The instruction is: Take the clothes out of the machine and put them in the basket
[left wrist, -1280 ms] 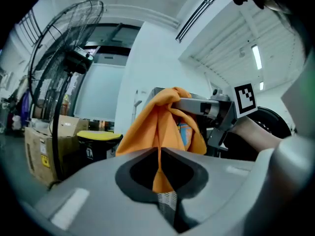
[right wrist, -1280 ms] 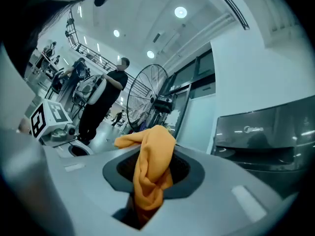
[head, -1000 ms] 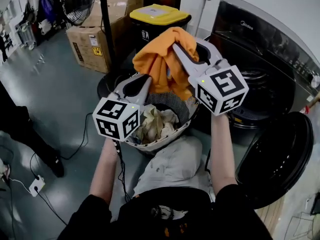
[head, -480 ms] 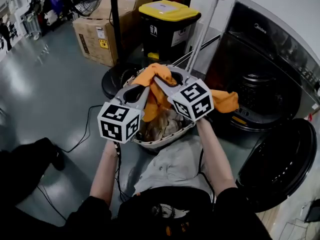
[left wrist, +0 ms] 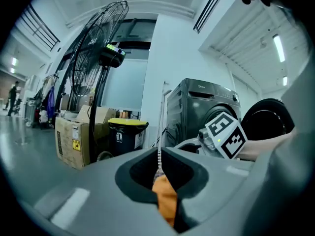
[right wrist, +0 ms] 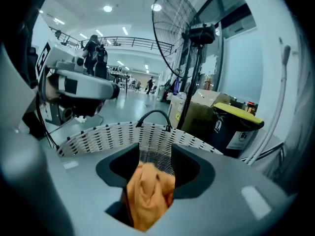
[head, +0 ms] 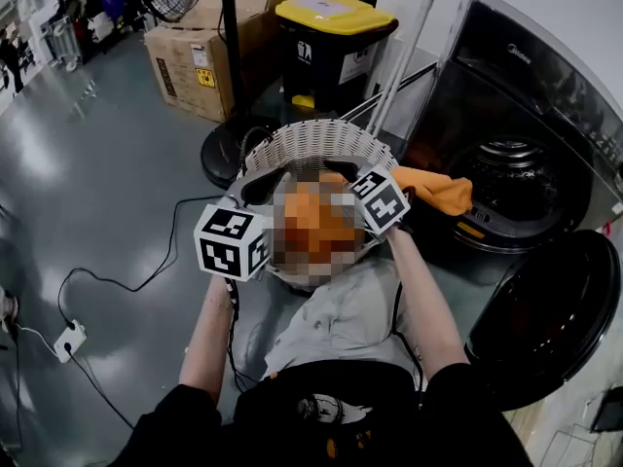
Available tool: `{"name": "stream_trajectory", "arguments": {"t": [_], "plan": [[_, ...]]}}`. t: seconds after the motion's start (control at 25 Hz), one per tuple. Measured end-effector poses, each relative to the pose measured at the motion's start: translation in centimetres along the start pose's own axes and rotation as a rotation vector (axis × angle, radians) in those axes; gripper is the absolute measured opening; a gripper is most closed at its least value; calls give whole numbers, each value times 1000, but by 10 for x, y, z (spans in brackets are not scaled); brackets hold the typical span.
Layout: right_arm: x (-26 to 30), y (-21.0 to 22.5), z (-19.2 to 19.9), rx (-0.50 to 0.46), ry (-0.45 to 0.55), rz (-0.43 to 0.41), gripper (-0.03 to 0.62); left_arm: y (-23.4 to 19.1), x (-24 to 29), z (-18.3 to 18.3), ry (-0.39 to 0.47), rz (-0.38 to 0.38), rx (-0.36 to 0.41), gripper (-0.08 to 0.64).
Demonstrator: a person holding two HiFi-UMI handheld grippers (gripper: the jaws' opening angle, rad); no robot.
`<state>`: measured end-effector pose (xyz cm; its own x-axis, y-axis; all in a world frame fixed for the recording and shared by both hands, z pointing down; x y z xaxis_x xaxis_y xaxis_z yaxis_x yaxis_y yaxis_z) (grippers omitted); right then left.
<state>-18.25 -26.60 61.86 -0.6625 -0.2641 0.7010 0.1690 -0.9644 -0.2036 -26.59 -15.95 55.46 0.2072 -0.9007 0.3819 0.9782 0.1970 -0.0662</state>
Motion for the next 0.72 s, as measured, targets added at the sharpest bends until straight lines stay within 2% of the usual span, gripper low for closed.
{"name": "stream_trajectory", "arguments": {"t": [0.2, 0.48, 0.72], "plan": [[-29, 3, -6, 24, 63, 22, 232, 8, 2, -2, 16, 32, -2, 22], [-55, 1, 13, 65, 112, 41, 225, 33, 11, 3, 2, 99, -7, 22], [-74, 2, 16, 97, 175, 43, 221, 50, 13, 1, -37, 117, 38, 22]]}}
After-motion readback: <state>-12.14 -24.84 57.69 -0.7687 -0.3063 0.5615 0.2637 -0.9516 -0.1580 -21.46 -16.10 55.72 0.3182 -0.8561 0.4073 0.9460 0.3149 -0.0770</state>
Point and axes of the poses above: the fingertips, and each gripper's own axes: x forward along the fingers, y to its right, z out of its underside, the point moved 5 cm from there along -x, backward along the fingers, and after that the axes turned 14 degrees about -y, right-handed, at the moved point
